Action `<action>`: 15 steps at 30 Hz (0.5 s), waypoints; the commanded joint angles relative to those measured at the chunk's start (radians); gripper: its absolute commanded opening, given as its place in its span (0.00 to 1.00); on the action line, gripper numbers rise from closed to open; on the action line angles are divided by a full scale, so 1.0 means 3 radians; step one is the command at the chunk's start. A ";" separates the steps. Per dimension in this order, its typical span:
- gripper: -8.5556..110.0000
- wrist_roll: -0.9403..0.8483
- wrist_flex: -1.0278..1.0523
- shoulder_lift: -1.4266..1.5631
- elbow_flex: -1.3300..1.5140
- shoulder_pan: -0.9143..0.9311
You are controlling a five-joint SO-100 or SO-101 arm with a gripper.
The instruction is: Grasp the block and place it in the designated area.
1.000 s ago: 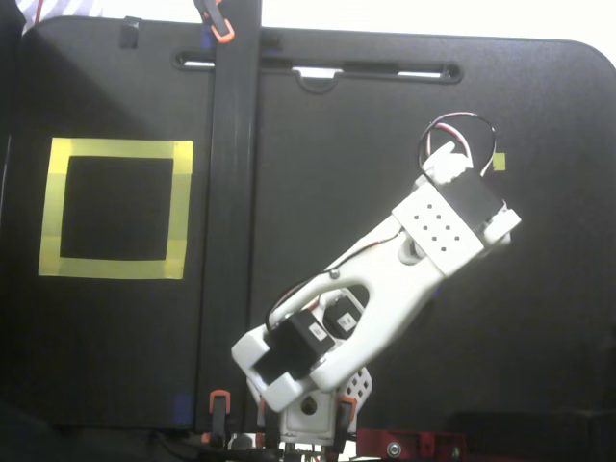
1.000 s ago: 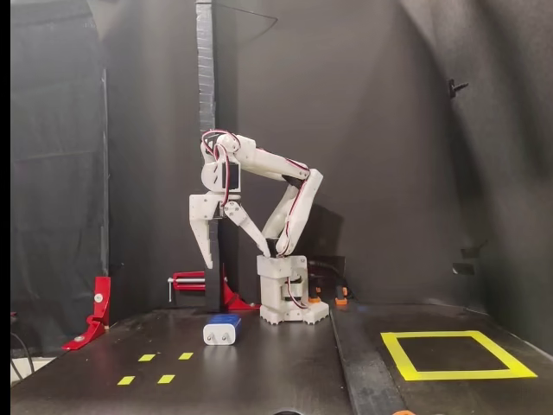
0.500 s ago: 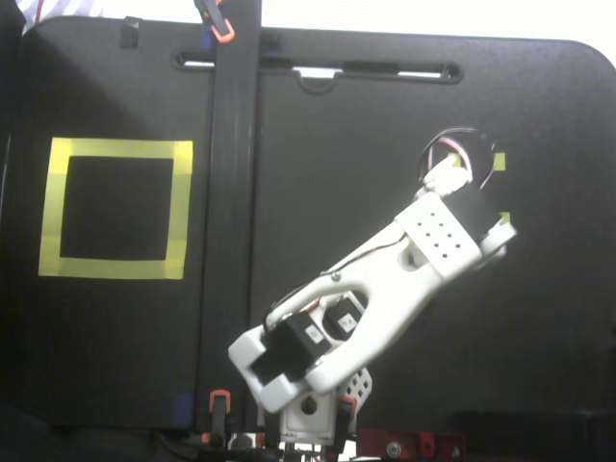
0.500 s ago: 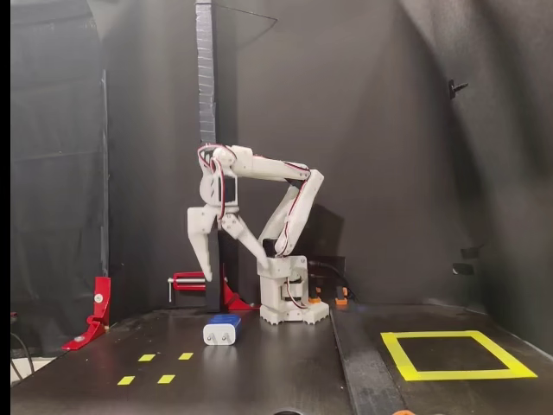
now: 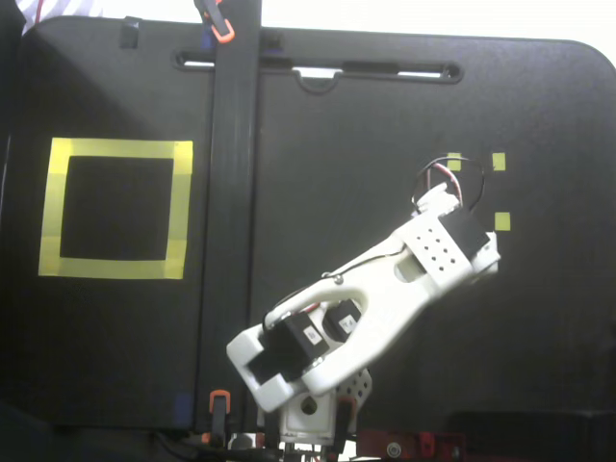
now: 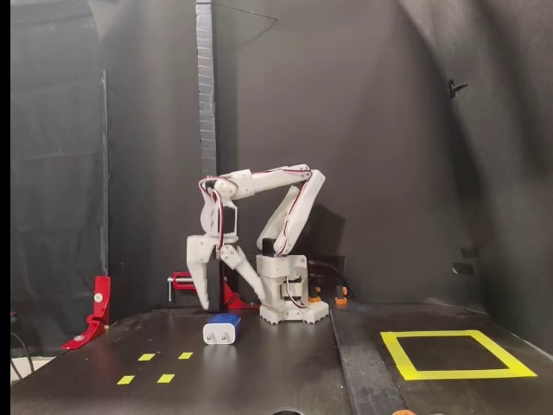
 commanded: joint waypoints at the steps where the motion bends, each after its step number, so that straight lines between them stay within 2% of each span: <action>1: 0.43 0.0020 -0.0046 0.0015 0.0000 0.0020; 15: 0.43 0.0020 -0.0660 -0.0220 0.0343 0.0107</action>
